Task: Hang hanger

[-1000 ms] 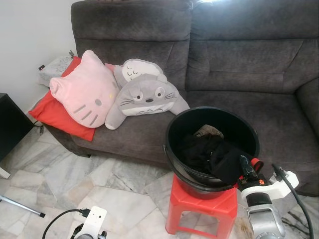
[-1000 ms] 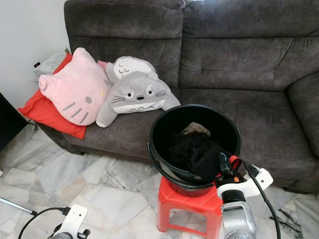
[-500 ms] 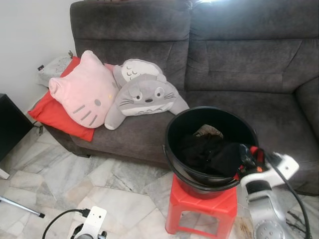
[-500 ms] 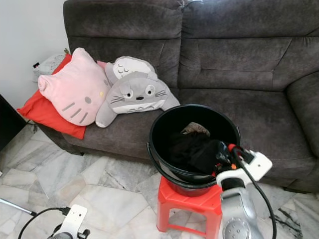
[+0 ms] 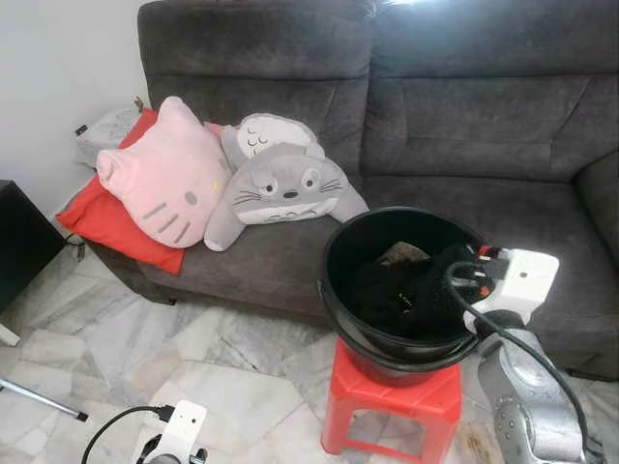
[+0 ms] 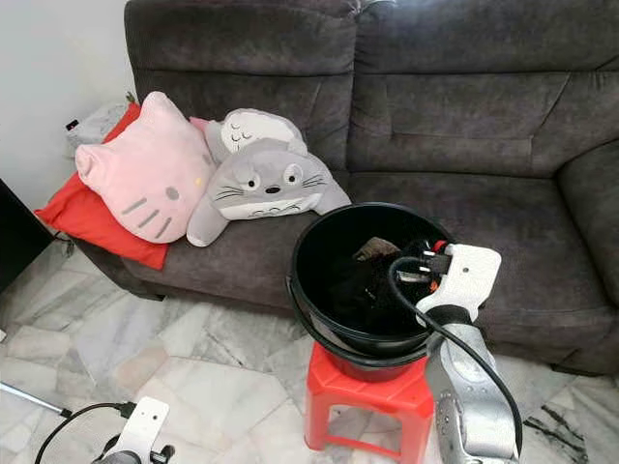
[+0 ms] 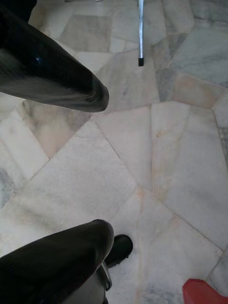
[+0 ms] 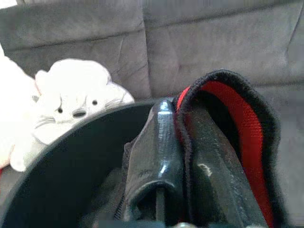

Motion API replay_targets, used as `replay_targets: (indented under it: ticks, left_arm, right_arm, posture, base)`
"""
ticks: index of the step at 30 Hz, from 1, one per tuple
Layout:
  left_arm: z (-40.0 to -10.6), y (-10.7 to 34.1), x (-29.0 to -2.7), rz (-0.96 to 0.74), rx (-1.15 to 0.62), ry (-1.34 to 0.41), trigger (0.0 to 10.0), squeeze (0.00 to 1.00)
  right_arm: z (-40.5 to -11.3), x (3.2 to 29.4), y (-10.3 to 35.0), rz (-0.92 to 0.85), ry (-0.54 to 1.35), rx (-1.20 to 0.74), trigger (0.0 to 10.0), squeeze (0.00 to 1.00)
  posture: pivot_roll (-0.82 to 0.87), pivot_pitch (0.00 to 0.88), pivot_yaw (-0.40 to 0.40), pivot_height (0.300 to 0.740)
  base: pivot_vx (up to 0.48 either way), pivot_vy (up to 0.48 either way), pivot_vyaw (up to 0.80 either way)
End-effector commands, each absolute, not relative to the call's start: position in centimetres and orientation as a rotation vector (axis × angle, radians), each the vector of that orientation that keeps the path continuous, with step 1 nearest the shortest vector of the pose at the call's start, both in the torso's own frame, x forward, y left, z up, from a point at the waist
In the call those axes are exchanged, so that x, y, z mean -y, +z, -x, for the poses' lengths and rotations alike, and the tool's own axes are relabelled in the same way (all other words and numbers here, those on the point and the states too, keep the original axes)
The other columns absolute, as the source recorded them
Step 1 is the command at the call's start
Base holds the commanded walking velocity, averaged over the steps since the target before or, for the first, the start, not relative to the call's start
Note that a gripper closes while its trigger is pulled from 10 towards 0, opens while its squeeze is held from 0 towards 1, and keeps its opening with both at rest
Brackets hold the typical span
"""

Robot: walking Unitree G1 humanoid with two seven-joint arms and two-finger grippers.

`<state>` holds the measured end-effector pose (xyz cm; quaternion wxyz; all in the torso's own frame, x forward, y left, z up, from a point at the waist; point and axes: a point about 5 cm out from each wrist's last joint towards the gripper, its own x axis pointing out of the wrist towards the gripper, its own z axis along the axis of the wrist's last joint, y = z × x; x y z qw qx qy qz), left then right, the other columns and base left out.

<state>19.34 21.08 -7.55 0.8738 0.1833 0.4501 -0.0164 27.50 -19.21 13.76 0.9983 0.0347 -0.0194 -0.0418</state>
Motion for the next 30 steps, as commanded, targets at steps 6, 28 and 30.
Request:
replay_targets:
  ticks: [6,28,30]
  left_arm:
    - [-19.1,-7.5,-21.7,-0.381,-0.955,-0.022,10.0,0.0]
    - [-18.2,-8.1,-21.2,-0.293,-0.969,0.007,10.0,0.0]
    - [-18.2,-8.1,-21.1,-0.289,-0.97,0.008,10.0,0.0]
  right_arm:
    - [-26.3,17.6,15.4,0.021,-0.099,0.126,4.2,0.0]
    - [-26.3,18.3,14.3,0.117,-0.124,0.084,10.0,0.0]
    - [-26.2,18.4,14.3,0.123,-0.129,0.08,10.0,0.0]
  posture:
    - [-0.27,0.0,0.11,0.74]
    - [-0.21,0.0,0.042,0.74]
    - [-0.21,0.0,0.039,0.74]
  base:
    - [0.0,0.0,0.0]
    - [0.0,0.0,0.0]
    - [-0.24,0.0,0.0]
